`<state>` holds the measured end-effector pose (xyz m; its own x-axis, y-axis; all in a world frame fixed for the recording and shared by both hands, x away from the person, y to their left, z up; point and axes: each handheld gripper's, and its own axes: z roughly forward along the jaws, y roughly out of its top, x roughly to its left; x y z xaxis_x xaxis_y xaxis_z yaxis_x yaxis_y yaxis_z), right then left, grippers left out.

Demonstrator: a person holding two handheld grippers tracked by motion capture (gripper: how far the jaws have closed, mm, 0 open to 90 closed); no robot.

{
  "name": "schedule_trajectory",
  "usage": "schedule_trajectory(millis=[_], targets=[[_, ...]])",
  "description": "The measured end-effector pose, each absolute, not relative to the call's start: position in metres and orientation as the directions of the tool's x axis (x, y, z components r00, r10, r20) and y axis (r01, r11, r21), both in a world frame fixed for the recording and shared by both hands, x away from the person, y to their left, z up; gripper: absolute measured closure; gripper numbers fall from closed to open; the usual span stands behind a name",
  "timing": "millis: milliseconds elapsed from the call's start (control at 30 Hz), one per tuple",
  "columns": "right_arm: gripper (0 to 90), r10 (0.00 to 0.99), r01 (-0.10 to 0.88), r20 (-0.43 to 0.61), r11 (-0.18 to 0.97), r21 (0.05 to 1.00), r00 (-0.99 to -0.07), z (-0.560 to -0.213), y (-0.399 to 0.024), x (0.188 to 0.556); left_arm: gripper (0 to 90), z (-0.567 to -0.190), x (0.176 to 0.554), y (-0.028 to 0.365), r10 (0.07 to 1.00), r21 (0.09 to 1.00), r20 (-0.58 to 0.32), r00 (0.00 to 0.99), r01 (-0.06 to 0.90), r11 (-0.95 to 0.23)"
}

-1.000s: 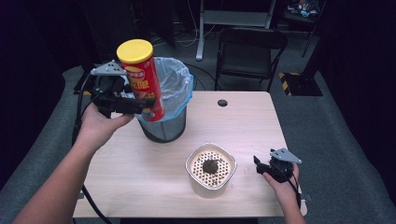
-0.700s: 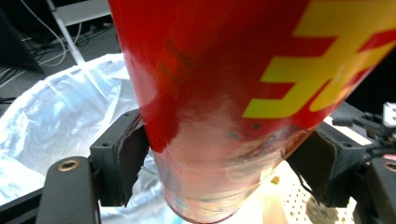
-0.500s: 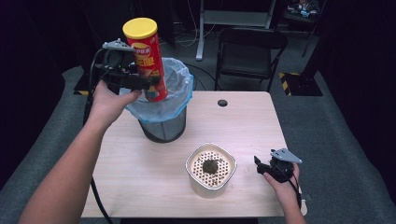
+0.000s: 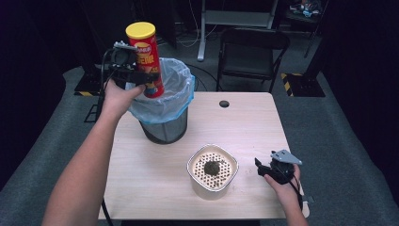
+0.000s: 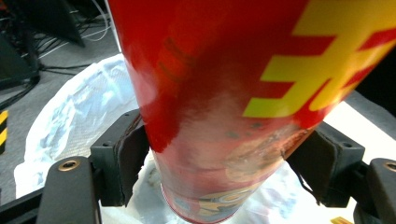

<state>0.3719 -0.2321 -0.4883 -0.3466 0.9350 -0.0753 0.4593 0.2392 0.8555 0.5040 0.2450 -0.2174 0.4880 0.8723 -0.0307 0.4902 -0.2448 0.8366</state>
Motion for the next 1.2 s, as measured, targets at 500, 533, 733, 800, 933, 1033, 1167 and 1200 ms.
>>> schedule_trajectory(millis=[500, 533, 733, 800, 933, 1033, 1167, 1200], targets=[[24.6, 0.928, 0.458, -0.083, 0.255, 0.852, -0.362, -0.490, -0.228, 0.372, 23.7, -0.246, 0.532, 0.260, 0.920, 0.821, -0.053, 0.389, 0.541, -0.182], [24.6, 0.924, 0.452, -0.094, 0.268, 0.850, -0.371, -0.490, -0.228, 0.372, 23.7, -0.249, 0.536, 0.260, 0.923, 0.802, -0.041, 0.384, 0.563, -0.199], [24.8, 0.923, 0.451, -0.094, 0.269, 0.851, -0.374, -0.491, -0.227, 0.372, 23.5, -0.257, 0.549, 0.265, 0.939, 0.784, -0.076, 0.336, 0.601, -0.151], [24.8, 0.923, 0.453, -0.091, 0.267, 0.851, -0.373, -0.492, -0.227, 0.372, 23.4, -0.260, 0.552, 0.268, 0.943, 0.768, -0.083, 0.323, 0.624, -0.146], [24.8, 0.920, 0.450, -0.096, 0.275, 0.850, -0.381, -0.492, -0.227, 0.372, 21.6, -0.265, 0.555, 0.271, 0.951, 0.737, -0.104, 0.291, 0.664, -0.123], [24.8, 0.919, 0.449, -0.096, 0.276, 0.850, -0.382, -0.492, -0.228, 0.372, 17.5, -0.263, 0.554, 0.274, 0.954, 0.746, -0.079, 0.290, 0.652, -0.136], [24.8, 0.922, 0.451, -0.086, 0.264, 0.852, -0.377, -0.492, -0.229, 0.371, 15.2, -0.259, 0.545, 0.277, 0.947, 0.751, -0.065, 0.315, 0.641, -0.161], [24.8, 0.923, 0.453, -0.082, 0.260, 0.853, -0.375, -0.492, -0.229, 0.371, 15.8, -0.259, 0.545, 0.277, 0.947, 0.751, -0.065, 0.315, 0.641, -0.161]])
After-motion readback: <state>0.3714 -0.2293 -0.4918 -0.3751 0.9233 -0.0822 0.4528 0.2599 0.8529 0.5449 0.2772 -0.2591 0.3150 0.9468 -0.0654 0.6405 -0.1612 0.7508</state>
